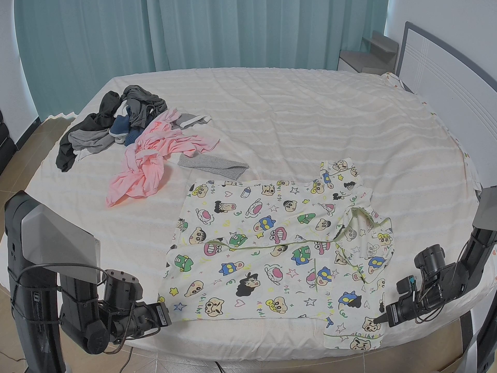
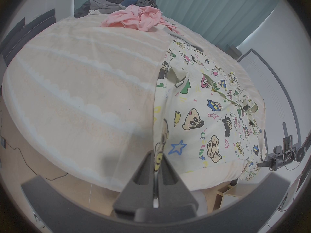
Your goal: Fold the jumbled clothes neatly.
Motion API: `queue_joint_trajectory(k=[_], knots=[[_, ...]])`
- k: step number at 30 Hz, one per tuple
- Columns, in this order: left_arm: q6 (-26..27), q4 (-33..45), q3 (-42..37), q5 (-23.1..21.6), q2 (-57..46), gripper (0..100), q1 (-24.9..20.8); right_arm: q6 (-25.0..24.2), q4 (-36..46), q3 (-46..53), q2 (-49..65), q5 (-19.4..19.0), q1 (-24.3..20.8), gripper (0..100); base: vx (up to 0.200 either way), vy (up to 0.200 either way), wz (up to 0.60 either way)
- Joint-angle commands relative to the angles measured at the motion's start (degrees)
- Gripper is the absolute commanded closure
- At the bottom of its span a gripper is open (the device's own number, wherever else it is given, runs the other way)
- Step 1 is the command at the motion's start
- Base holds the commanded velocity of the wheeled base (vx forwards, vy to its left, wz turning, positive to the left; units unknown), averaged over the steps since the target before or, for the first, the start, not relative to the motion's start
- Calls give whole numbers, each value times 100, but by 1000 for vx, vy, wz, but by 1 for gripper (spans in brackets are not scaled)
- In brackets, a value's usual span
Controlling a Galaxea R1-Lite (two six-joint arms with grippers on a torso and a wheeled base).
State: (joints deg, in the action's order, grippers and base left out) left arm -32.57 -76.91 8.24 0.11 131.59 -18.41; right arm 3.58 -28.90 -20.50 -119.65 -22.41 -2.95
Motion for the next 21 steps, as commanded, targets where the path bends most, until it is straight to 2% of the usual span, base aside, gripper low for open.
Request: queue_joint_trajectory(k=[1, 17, 21], knots=[[-3, 1, -147, 7, -19, 100, -23, 28, 8, 152, 144, -1, 14, 100, 0, 0, 0], [5, -61, -534, -55, -45, 100, -66, 20, 8, 521, 355, -9, -30, 100, 0, 0, 0], [-12, -421, -569, -46, -54, 100, -66, 11, -1, 468, 451, -9, 5, 100, 0, 0, 0]])
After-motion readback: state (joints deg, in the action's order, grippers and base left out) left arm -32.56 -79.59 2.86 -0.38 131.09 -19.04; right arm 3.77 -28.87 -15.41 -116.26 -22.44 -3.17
